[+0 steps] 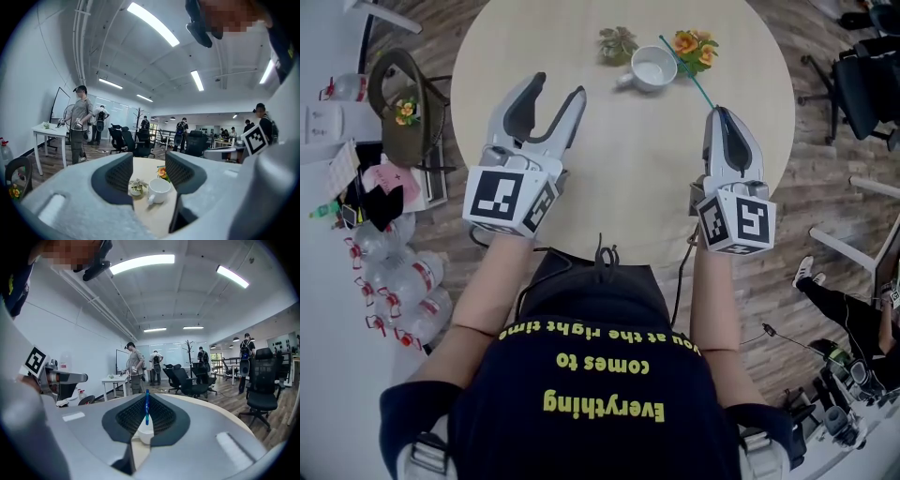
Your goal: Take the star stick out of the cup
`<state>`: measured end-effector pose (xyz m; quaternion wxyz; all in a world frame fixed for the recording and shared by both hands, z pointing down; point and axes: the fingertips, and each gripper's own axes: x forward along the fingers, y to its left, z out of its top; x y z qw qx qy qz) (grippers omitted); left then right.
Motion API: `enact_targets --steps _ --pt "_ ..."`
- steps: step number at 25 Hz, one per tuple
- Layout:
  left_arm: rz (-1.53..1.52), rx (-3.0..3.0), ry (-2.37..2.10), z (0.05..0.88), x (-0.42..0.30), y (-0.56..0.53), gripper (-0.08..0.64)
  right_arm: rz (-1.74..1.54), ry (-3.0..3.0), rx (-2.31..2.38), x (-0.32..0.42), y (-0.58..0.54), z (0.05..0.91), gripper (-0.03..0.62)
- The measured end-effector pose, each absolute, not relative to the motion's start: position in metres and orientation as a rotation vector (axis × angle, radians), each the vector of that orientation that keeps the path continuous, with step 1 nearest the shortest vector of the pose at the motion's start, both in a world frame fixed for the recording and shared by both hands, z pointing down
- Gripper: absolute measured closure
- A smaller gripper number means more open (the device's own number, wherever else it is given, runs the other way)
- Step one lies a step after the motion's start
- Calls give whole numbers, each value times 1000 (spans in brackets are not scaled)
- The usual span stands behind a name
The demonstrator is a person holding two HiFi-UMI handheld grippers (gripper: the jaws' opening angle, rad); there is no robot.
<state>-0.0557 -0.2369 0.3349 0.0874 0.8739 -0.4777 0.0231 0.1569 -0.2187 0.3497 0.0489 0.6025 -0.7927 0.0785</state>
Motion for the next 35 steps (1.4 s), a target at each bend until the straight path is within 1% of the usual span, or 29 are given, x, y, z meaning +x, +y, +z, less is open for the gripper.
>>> enact_targets --steps 2,6,8,12,17,25,35 --pt "50 2617 -1421 328 -56 -234 385 203 -2424 1848 157 -215 338 565" --pt "20 2637 -1420 313 -56 -226 475 149 -2444 1874 159 -206 316 565" --pt "9 2647 -1431 305 -56 -222 496 146 -2460 1890 160 -202 306 565" --pt "22 2671 -1457 293 -58 -213 505 110 -2477 1915 160 -189 287 565" --pt "5 2694 -1481 280 -58 -204 551 27 -2485 1933 160 -172 260 565" --pt "-1 2728 -1473 265 -59 -189 555 -77 -2492 1953 159 -146 230 565" --pt "-26 2729 -1482 254 -62 -179 557 -140 -2501 1964 158 -126 214 565"
